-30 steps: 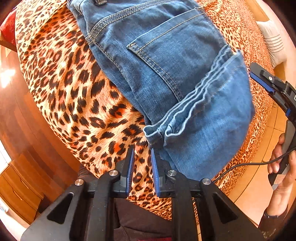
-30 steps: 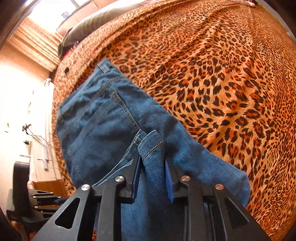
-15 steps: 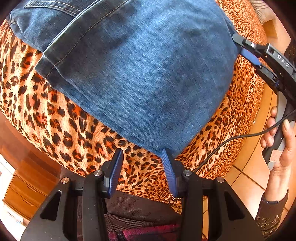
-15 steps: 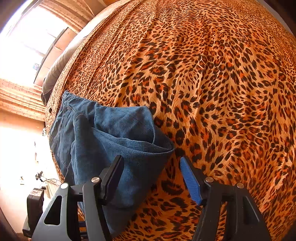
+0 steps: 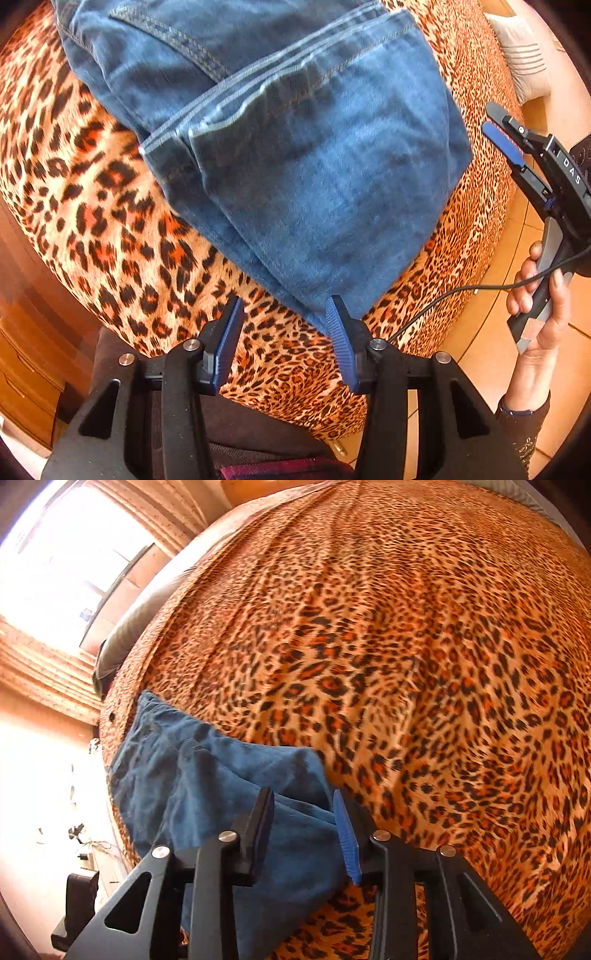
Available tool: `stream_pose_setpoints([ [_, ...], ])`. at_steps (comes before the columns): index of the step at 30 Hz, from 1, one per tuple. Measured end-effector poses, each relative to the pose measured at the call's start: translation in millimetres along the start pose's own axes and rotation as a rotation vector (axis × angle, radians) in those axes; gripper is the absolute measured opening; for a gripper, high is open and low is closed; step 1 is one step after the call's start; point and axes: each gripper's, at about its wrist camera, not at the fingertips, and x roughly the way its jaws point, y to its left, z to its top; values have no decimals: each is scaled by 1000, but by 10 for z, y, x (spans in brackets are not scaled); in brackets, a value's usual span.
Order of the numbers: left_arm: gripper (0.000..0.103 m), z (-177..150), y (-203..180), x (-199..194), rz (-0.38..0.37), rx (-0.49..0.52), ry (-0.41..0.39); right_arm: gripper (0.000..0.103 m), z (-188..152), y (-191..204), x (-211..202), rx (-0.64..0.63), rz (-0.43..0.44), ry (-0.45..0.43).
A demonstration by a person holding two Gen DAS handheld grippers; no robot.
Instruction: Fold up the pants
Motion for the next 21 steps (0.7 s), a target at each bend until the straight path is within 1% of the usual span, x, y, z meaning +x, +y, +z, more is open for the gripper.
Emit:
stream_pose_setpoints([
  [3,45,142,49,-10,25,-32,-6,41,4,267,115,-73,86,8],
  [5,45,204,112,35,34,-60,4,41,-17,313,209,-56,128,2],
  [6,45,231,149,73,43,-71,12,40,-47,295,293,-46,119,10],
  [7,46,252,182,117,47,-79,23,39,-62,286,404,-46,57,33],
  [8,46,270,222,129,32,-88,30,34,-129,288,562,-62,-15,68],
  [9,46,271,266,118,16,-96,33,26,-169,306,684,-84,-64,101],
  [10,46,265,290,81,13,-100,40,24,-187,327,700,-104,-90,102],
  [12,46,235,370,-104,-4,-69,29,31,-166,366,618,-91,-73,89],
  [14,46,203,495,-340,-24,-41,-7,33,-95,396,489,-56,-17,69],
  [15,46,216,604,-477,-41,-49,-34,39,-46,402,398,-42,3,56],
  [16,47,247,720,-599,-61,-67,-65,44,11,393,346,-28,20,45],
  [17,52,314,875,-742,-84,-96,-100,54,68,427,299,-18,33,32],
  [18,56,384,1055,-843,-101,-134,-131,57,132,477,260,-11,38,17],
  [19,64,490,1233,-963,-127,-181,-164,57,205,532,262,-8,48,10],
  [20,70,599,1401,-1058,-159,-225,-190,58,269,603,279,-5,61,12],
  [21,71,684,1548,-1140,-186,-268,-209,60,320,657,284,-3,65,15],
])
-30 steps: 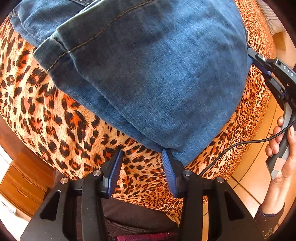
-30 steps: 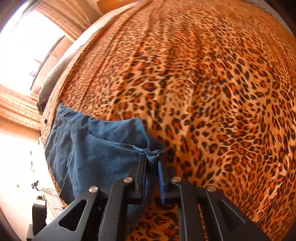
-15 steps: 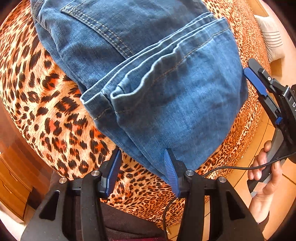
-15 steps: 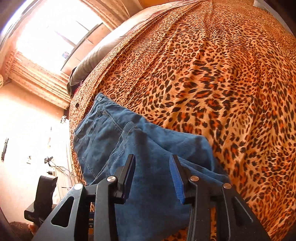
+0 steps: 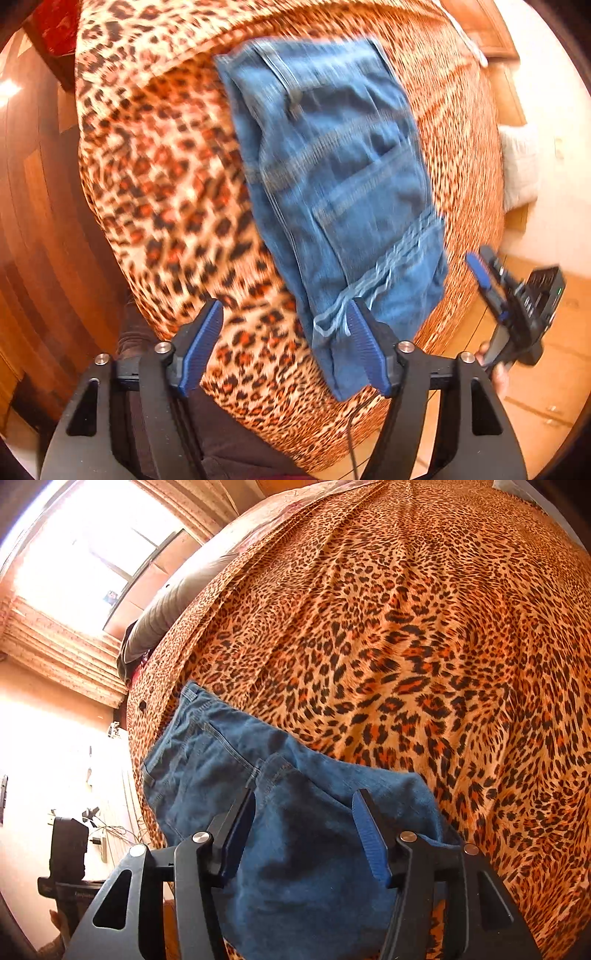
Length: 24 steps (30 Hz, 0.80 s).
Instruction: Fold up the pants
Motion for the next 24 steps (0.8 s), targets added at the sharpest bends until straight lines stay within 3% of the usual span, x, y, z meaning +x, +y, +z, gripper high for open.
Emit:
stream_pose_setpoints([
  [4,75,467,262,-59,-106,-131,-11,64,202,326,261,-14,-10,47],
  [11,75,898,487,42,-197,-197,48,65,539,830,817,-86,-52,166],
  [18,75,945,373,298,-294,-234,70,69,946,1210,1433,-181,-68,264],
  [24,80,1006,331,366,-342,-271,64,72,1088,1517,1956,-306,-90,359],
])
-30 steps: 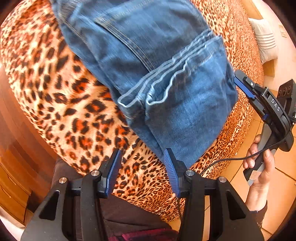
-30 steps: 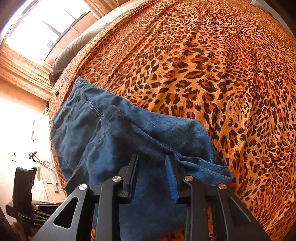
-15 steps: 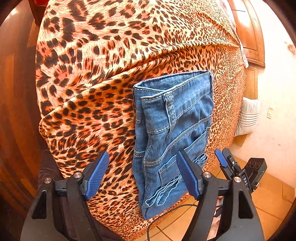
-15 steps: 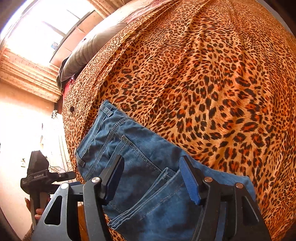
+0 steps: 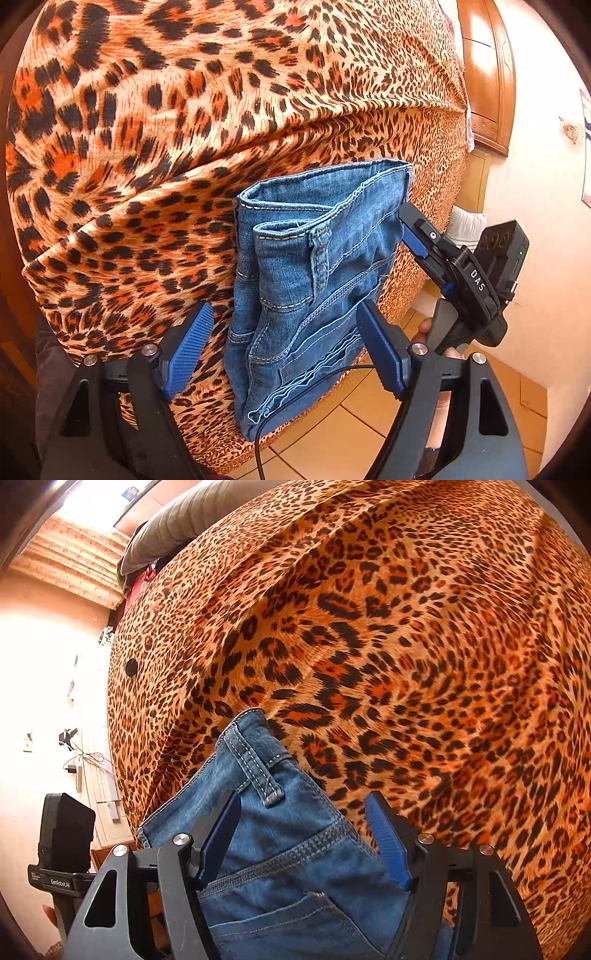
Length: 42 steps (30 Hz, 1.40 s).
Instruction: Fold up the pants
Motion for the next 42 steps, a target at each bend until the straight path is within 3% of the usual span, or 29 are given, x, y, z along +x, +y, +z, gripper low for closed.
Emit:
stream_pose_setpoints([
  [10,83,184,-215,174,-4,22,-15,79,212,366,269,-205,-63,51],
  [13,60,209,-372,251,82,99,-39,51,221,407,285,-246,-113,41],
  [14,47,207,-409,282,120,129,-45,34,215,401,262,-236,-105,39],
  [16,21,178,-445,284,167,176,-60,28,204,393,210,-210,-115,20],
  [18,17,136,-475,248,171,205,-66,22,143,374,80,-210,-103,-9],
  [25,14,-301,-970,16,203,404,-126,19,-187,333,-584,-175,30,-151],
  [31,14,-979,-1463,-56,242,631,-160,19,-746,96,-1287,-92,147,-309],
  [35,14,-1493,-1640,74,283,800,-138,19,-1336,-199,-1663,-4,216,-412],
  [39,14,-1961,-1631,441,353,935,-53,19,-2046,-569,-1774,102,235,-470],
  [42,15,-2252,-1449,847,425,996,61,22,-2567,-925,-1674,217,230,-470],
])
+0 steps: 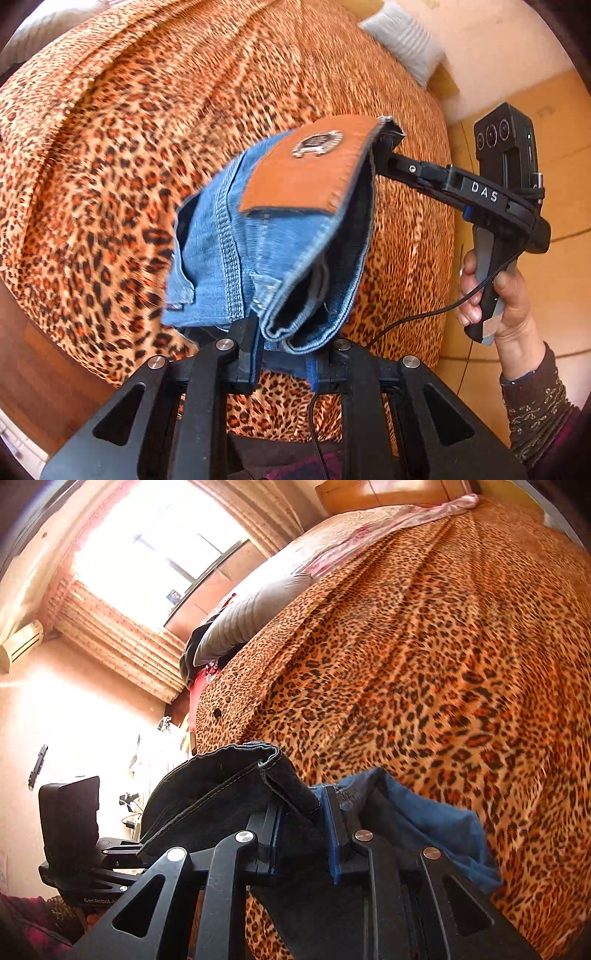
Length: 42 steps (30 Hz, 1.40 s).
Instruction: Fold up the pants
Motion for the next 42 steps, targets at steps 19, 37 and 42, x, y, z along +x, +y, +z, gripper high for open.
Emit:
stream_pose_setpoints([
  [19,56,-326,466,861,-181,-427,201,67,-908,-1144,-139,461,49,-51],
  [37,52,-533,650,496,-132,-377,183,42,-669,-931,-151,203,-168,54],
  [42,55,-355,1126,512,-169,-567,123,59,-234,-701,15,189,-60,27],
])
